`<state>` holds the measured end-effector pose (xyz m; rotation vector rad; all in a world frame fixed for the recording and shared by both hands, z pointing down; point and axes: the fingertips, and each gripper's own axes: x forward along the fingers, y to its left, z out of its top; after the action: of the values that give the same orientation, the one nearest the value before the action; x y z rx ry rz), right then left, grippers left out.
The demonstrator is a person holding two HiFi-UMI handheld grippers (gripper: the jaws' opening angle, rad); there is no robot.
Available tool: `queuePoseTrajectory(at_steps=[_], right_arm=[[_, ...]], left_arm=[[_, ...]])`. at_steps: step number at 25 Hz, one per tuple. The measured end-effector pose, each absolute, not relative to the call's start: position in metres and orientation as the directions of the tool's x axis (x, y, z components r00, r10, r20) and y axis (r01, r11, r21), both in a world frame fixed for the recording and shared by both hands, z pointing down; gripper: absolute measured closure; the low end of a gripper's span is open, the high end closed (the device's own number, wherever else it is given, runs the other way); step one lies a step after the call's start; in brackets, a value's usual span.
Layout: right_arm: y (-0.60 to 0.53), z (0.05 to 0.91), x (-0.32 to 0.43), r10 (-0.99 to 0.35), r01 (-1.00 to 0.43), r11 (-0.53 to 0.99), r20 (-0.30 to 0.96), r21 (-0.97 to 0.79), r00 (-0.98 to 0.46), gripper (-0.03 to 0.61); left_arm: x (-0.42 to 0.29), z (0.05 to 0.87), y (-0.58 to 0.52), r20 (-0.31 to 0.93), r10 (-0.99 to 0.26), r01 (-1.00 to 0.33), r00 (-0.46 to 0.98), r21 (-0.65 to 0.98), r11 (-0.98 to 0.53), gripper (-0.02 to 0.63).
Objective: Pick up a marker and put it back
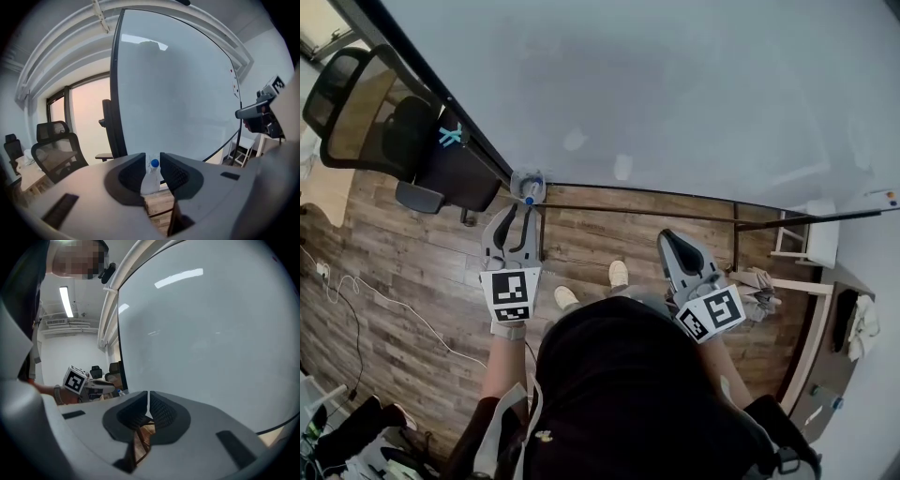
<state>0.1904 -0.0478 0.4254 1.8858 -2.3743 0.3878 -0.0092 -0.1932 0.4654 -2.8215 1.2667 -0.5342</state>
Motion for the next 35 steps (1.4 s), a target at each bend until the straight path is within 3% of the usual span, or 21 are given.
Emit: queuePoseTrajectory(at_steps=[16,35], right_arm=[[-0.093,0.41,0.118,-0.83,-0.847,0.509,0.172,-0.15,-0.53,0.551],[-0.09,0.392,-0.002,-0.561,-0.577,0.808,0.143,-0.121,-0.815,0.551]], left_arm=[[-0.073,0.427,-0.151,0.228,-0.838,-0.842,0.496,-0.113,-0.528,0.515],[-0.162,0.412,-0.07,0.188,-0.953,-0.962,0.236,-0.096,-0.257,0.551]])
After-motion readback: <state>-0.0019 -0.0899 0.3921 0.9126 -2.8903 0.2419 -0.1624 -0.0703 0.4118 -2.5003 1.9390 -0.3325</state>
